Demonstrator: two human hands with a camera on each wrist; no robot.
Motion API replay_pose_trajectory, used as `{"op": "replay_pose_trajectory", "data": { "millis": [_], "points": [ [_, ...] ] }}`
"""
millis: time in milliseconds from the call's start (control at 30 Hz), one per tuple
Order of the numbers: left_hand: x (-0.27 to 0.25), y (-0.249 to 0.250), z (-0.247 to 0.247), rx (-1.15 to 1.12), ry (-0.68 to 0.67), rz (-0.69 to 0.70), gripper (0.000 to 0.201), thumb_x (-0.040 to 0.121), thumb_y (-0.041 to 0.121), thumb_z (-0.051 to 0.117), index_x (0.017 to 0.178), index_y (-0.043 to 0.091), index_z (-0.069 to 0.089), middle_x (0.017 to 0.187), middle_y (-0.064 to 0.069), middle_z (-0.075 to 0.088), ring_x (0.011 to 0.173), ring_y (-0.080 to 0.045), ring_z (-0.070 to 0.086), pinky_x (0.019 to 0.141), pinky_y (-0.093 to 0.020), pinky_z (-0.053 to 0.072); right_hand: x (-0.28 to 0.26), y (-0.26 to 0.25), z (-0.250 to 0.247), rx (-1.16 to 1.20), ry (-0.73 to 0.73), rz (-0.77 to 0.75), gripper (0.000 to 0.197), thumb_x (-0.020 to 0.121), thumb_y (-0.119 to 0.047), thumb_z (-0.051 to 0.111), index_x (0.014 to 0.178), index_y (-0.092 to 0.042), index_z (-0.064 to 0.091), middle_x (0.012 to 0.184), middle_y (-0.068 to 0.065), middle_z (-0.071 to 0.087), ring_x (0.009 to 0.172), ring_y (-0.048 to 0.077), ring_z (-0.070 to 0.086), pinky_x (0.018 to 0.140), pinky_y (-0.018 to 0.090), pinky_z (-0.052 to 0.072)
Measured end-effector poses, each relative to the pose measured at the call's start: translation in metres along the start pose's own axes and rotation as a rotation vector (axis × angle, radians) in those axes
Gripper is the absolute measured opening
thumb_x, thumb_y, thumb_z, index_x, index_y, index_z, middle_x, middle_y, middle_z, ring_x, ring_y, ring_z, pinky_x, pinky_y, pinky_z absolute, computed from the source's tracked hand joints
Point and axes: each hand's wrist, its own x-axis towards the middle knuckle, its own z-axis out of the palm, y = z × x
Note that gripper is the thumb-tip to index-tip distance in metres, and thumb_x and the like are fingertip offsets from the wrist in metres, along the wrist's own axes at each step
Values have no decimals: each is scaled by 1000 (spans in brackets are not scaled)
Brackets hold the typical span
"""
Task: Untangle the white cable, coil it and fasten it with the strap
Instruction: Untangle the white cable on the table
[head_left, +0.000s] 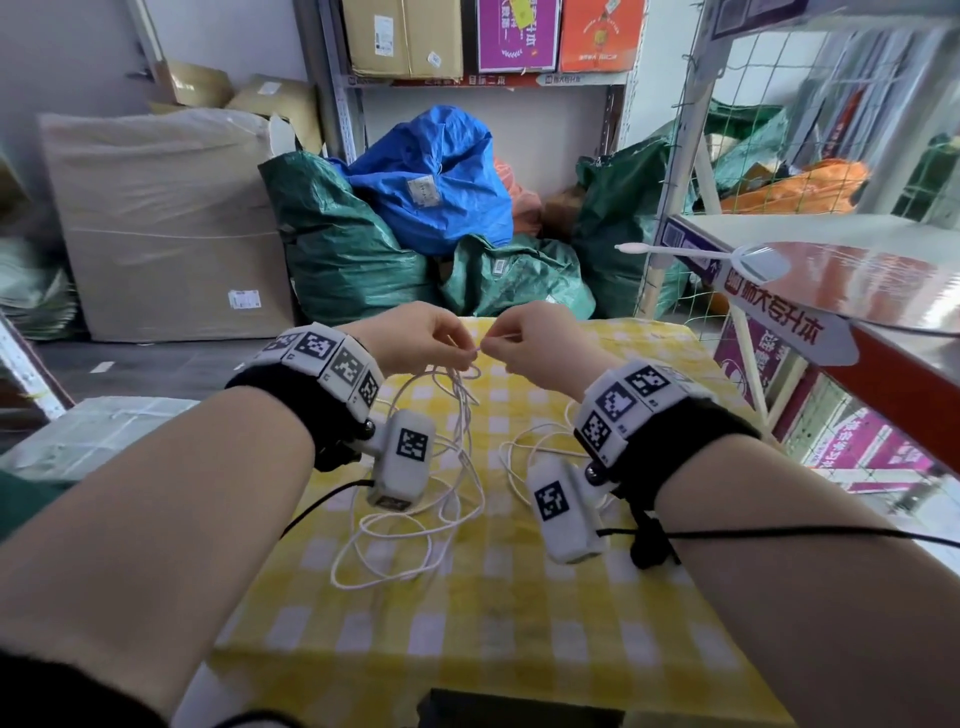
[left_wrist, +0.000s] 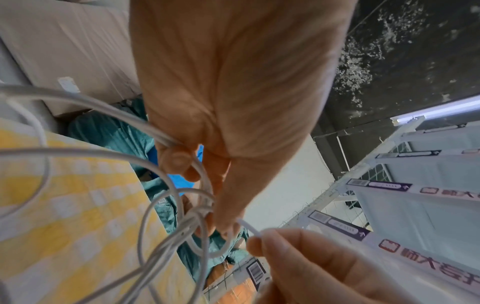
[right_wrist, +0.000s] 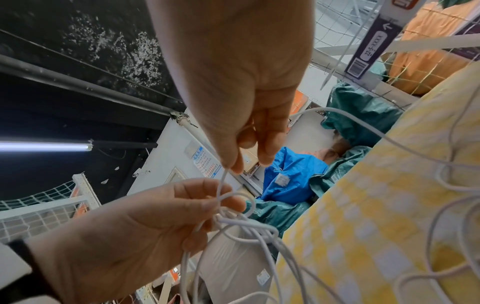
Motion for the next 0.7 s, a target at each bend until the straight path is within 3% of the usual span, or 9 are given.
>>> {"op": "replay_pose_trajectory", "data": {
  "millis": [100,200,300,433,567,633,700],
  "points": [
    [-3,-4,-4,-43,-10,-23,7,85,11,67,87,17,70,70,5,61,54,-4,45,52,-19,32,1,6,1,83,87,60,15,89,-27,60,88,-18,72,73,-6,62,79,20,66,71,35,56],
    [-4,-7,-7,-127,59,-59,15,86,2,62,96,9,70,71,2,59,47,-1,43,51,-19,30,3,6,2,64,153,92,17,90,-26,57,89,-16,72,77,-1,64,77,22,64,74,41,56],
    [-5,-12,-9,-189,115,-100,22,88,-5,56,99,10,69,74,0,59,50,-4,43,53,-20,32,4,6,2,15,227,109,20,91,-24,54,88,-15,72,84,4,69,82,22,63,78,40,54],
    [-5,-31,-18,-251,254,-144,26,89,-4,53,86,16,69,78,-3,63,56,-11,41,53,-21,32,2,11,-3,-10,310,156,23,92,-21,52,88,-12,72,89,7,70,88,25,63,79,37,53],
    [-6,-50,-30,-126,353,-201,17,89,3,57,92,11,72,62,4,64,40,-3,41,45,-17,32,3,18,-9,-5,377,235,23,92,-21,52,90,-10,73,90,9,70,89,26,62,72,27,45],
    [-7,-54,-33,6,422,-233,17,88,1,58,94,9,72,73,-4,66,58,-6,55,57,-20,42,5,19,-9,-6,390,271,23,92,-20,52,91,-10,73,91,10,70,90,27,63,72,28,45],
    [-8,-61,-36,176,488,-311,23,87,-2,55,91,10,73,93,-12,70,85,-23,63,75,-31,51,5,24,-10,-17,412,315,24,93,-20,50,91,-9,71,92,9,70,91,27,63,72,28,45]
  ]
}}
